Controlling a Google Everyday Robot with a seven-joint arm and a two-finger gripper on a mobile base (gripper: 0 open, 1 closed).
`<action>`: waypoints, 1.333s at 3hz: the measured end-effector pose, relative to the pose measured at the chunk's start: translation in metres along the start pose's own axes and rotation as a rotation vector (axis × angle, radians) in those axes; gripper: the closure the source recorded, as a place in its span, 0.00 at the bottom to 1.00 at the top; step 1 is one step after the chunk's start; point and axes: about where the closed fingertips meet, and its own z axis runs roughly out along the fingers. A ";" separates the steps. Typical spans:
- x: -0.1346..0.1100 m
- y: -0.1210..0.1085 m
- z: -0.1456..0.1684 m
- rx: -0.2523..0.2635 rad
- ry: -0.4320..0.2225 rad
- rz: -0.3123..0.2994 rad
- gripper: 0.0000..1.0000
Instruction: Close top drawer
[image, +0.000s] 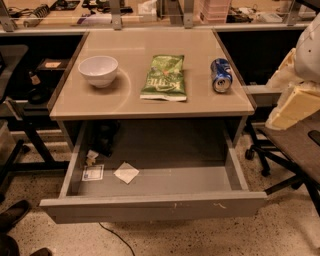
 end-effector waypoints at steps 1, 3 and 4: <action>0.000 0.000 0.000 0.000 0.000 0.000 0.65; 0.000 0.000 0.000 0.000 0.000 0.000 1.00; 0.012 0.004 -0.008 0.018 0.021 0.008 1.00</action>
Offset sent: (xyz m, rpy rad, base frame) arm 0.0000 0.0000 0.0000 0.0000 0.0000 0.0000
